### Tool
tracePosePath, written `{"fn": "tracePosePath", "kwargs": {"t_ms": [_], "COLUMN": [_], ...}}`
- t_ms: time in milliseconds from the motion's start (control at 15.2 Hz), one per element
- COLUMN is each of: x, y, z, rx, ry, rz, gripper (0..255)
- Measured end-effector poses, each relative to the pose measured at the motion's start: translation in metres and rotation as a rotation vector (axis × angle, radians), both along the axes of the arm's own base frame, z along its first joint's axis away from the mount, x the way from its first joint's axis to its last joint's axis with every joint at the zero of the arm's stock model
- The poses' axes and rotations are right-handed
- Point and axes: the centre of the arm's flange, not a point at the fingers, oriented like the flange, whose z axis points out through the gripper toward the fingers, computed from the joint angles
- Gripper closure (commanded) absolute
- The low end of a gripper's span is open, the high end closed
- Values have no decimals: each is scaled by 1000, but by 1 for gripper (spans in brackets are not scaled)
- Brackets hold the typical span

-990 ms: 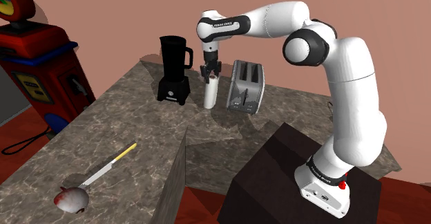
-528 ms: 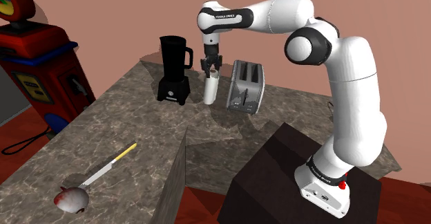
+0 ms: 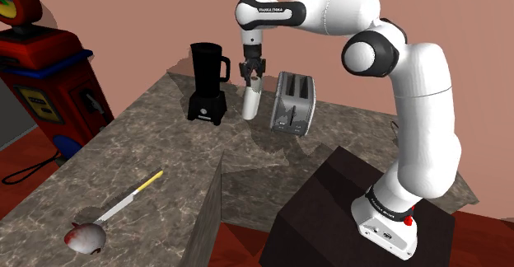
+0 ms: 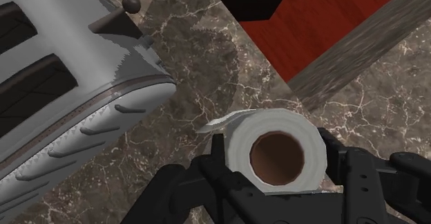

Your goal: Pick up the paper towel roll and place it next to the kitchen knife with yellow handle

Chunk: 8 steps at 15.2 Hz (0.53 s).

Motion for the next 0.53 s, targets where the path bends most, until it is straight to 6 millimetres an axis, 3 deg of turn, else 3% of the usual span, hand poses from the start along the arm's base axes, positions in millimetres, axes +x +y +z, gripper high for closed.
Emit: {"fn": "tracePosePath", "kwargs": {"t_ms": [528], "x": [-34], "y": [96], "z": [3], "rx": [0], "ry": [0], "rz": [2], "gripper": [255]}}
